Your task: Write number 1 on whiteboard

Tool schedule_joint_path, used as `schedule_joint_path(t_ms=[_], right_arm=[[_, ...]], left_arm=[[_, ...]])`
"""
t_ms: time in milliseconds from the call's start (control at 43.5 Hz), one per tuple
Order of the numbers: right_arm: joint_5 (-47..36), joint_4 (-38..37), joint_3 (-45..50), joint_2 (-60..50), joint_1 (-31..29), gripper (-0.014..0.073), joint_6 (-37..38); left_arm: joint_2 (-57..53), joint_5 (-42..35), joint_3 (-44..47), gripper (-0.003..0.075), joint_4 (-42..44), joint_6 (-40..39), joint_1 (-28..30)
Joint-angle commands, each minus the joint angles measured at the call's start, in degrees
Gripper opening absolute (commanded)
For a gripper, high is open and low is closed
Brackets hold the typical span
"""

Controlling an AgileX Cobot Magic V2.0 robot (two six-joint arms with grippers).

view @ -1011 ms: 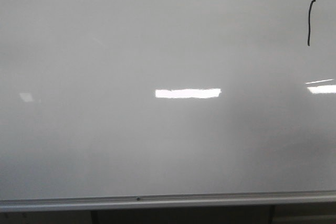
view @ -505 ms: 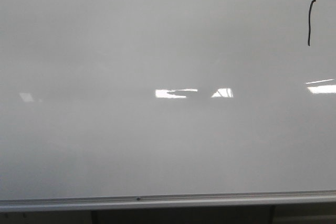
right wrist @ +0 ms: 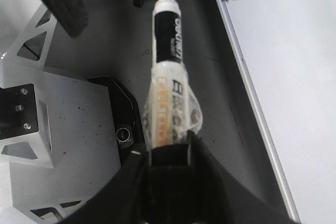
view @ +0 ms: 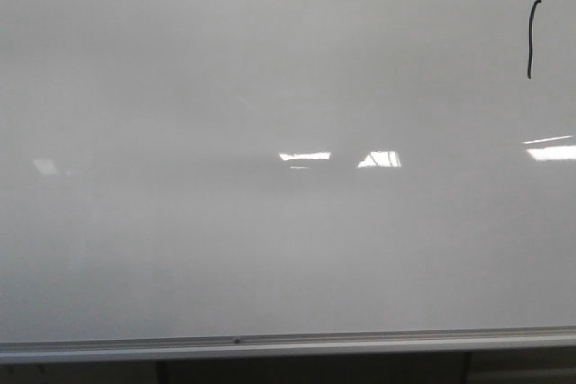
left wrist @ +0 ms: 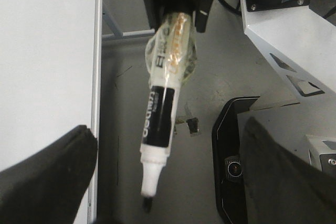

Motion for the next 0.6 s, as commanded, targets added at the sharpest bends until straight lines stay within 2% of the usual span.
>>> schedule_joint_path(t_ms=[0, 138, 207, 459, 574], right_arm=[[-1.5, 2.4, -1.4, -0.6, 0.0, -0.0015, -0.8], [-1.5, 2.4, -1.4, -0.6, 0.0, -0.0015, -0.8], [-1.4, 2.4, -1.4, -0.6, 0.0, -0.0015, -0.8], [-1.4, 2.4, -1.4, -0.6, 0.0, -0.0015, -0.8], [-1.4, 2.4, -1.4, -0.6, 0.0, -0.0001, -0.8]], left_arm=[[0.3, -2.9, -2.3, 0.0546, -2.2, 0.1, -0.6], [1.9, -3.7, -2.3, 0.0543, -2.4, 0.3, -0.6], [1.9, -4.5, -2.3, 0.0508, -3.1, 0.3, -0.6], [1.9, -5.5, -2.3, 0.0227, -4.8, 0.4, -0.6], [1.9, -5.5, -2.3, 0.0132, -4.8, 0.4, -0.6]])
